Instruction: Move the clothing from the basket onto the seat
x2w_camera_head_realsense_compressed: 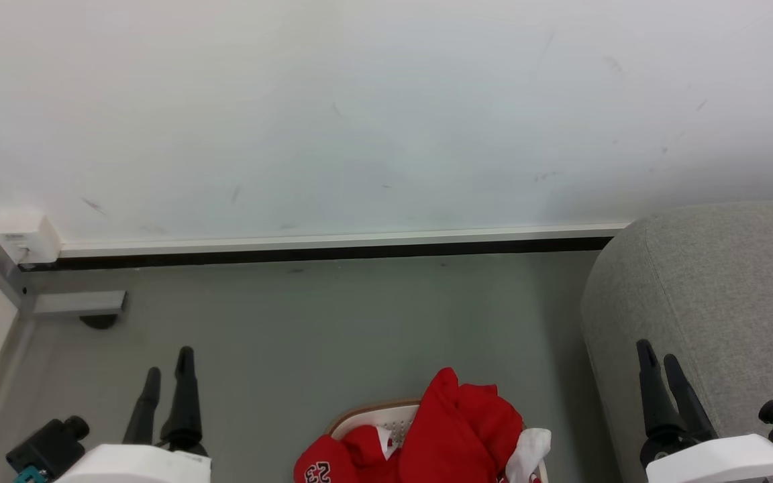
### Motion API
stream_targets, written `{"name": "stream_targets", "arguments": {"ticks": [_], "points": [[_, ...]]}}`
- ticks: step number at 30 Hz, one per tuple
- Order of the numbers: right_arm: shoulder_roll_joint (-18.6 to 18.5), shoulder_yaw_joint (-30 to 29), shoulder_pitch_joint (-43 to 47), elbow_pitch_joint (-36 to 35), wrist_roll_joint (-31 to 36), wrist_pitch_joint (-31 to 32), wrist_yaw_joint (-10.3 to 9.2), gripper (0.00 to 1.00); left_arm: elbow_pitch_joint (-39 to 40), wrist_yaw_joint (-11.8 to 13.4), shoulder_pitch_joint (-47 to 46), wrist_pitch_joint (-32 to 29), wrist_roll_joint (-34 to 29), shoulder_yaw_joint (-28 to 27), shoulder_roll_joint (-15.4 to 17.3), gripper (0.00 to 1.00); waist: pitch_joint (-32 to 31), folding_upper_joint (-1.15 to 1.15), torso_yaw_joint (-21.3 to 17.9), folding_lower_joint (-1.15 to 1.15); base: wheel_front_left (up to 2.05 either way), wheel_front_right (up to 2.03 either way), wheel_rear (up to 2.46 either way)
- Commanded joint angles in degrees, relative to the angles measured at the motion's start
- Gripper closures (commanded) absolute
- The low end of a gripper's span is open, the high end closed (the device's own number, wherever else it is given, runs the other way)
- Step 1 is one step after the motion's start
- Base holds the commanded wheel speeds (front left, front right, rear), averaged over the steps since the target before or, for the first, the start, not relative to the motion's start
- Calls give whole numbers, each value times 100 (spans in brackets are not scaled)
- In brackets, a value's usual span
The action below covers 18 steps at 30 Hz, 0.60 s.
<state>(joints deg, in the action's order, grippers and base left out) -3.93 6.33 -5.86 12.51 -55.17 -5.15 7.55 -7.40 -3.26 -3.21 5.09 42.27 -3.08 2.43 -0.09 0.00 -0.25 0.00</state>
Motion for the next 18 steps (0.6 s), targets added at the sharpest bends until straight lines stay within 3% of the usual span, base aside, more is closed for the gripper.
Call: {"name": "stream_targets", "arguments": {"ticks": [1, 18], "points": [[-79, 69, -174, -11, 385, -65, -5, 0, 79, 70, -5, 76, -345, 45, 84, 0, -1, 0, 3, 0, 0, 0, 0], [-62, 317, -241, 315, 1707, -326, -6, 0, -30, 214, 57, 329, -1365, 261, 148, 0, -33, 0, -6, 0, 0, 0, 0]]}}
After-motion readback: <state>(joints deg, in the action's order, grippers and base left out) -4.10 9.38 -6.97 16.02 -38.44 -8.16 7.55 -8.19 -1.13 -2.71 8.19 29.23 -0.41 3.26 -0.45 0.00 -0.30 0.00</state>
